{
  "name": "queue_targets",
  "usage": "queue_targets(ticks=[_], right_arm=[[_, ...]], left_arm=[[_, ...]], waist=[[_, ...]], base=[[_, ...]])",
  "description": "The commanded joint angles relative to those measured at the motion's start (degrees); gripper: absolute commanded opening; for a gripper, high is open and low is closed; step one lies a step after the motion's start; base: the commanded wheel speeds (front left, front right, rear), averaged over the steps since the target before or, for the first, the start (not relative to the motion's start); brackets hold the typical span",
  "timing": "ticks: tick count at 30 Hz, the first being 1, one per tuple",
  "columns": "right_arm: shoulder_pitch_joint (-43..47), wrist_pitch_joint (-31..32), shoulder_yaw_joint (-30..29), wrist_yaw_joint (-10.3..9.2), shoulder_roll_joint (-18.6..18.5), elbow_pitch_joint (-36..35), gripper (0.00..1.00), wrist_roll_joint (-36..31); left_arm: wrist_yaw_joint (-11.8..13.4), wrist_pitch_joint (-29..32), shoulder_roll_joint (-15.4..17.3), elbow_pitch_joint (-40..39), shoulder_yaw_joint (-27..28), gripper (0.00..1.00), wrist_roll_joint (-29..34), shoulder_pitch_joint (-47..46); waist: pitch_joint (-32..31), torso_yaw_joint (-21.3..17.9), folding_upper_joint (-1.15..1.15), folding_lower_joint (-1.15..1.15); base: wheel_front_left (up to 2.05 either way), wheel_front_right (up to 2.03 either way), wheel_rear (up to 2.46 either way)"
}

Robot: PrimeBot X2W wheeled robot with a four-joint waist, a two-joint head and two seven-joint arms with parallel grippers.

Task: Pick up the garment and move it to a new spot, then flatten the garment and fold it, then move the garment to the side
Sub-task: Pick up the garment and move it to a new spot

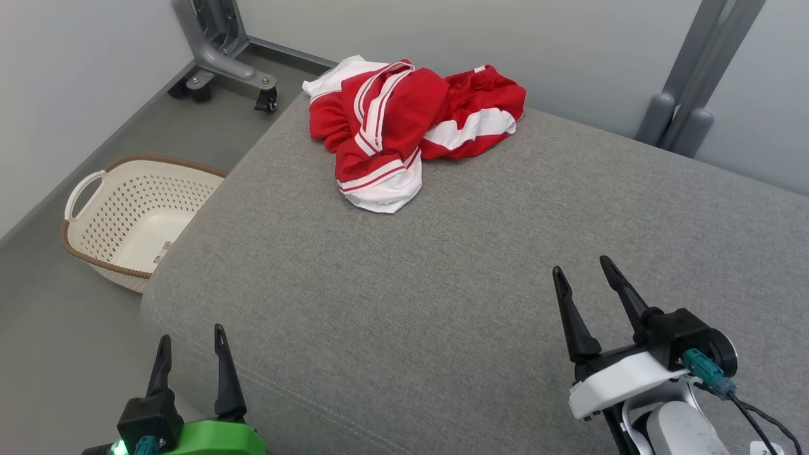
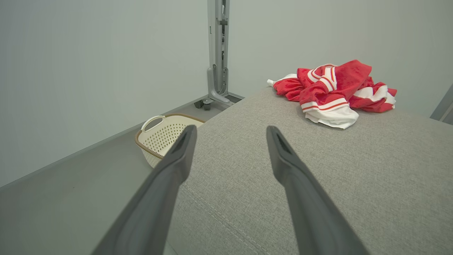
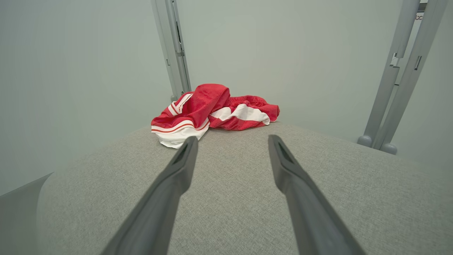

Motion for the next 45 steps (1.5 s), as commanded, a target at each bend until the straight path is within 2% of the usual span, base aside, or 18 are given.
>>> queue_targets(ticks=[1,6,11,17,19,24,32,38,45], right_arm=[[0.1,-0.2,-0.4,-0.06,-0.3,0.0,1.00,-0.4],[1.5,-0.2,-2.1,-0.06,-0.3,-0.6,1.00,-0.7],[3.0,-0.2,-4.6,-0.06,-0.3,-1.6,1.00,-1.5],[3.3,-0.2,-7.6,-0.06,-0.3,-4.2,1.00,-3.3],[1.9,-0.2,-7.4,-0.06,-0.2,-5.2,1.00,-4.5],[-1.6,-0.2,-7.0,-0.06,-0.3,-6.7,1.00,-7.9],[-6.0,-0.2,-6.7,-0.07,-0.3,-8.4,1.00,-11.2],[-7.4,-0.2,-7.2,-0.07,-0.3,-10.1,1.00,-12.6],[-7.3,-0.2,-8.1,-0.07,-0.2,-11.3,1.00,-13.6]], left_arm=[[0.3,0.0,0.0,0.0,-0.1,1.00,-0.3,1.0],[-1.6,0.0,0.2,0.7,1.0,1.00,-3.8,-1.6],[-4.0,1.0,4.5,1.7,1.2,1.00,-2.5,-9.4],[-9.4,6.8,9.4,4.6,-2.7,1.00,0.3,-25.5],[-11.4,8.7,10.8,6.3,-3.2,1.00,-0.3,-31.6],[-14.2,13.6,13.2,11.5,-5.8,1.00,-1.5,-44.9],[-15.0,19.8,15.2,24.5,-14.0,1.00,-7.5,-57.4],[-15.0,21.4,16.6,32.9,-18.0,1.00,-13.5,-60.4],[-15.0,22.7,16.7,39.6,-20.5,1.00,-20.4,-60.9]], waist=[[0.0,0.0,0.00,0.00],[-0.1,0.1,0.00,0.00],[0.5,0.4,0.00,0.00],[3.8,0.4,0.00,0.00],[6.2,-1.1,0.00,0.00],[12.6,-5.6,0.00,0.00],[20.8,-11.9,0.00,0.00],[24.9,-14.8,0.00,0.00],[27.6,-15.7,0.00,0.00]], base=[[0.00,0.00,0.00],[0.00,0.00,0.00],[0.00,0.00,0.00],[0.00,0.00,0.00],[0.00,0.00,0.00],[0.00,0.00,0.00],[0.00,0.00,0.00],[0.00,0.00,0.00],[0.00,0.00,0.00]])
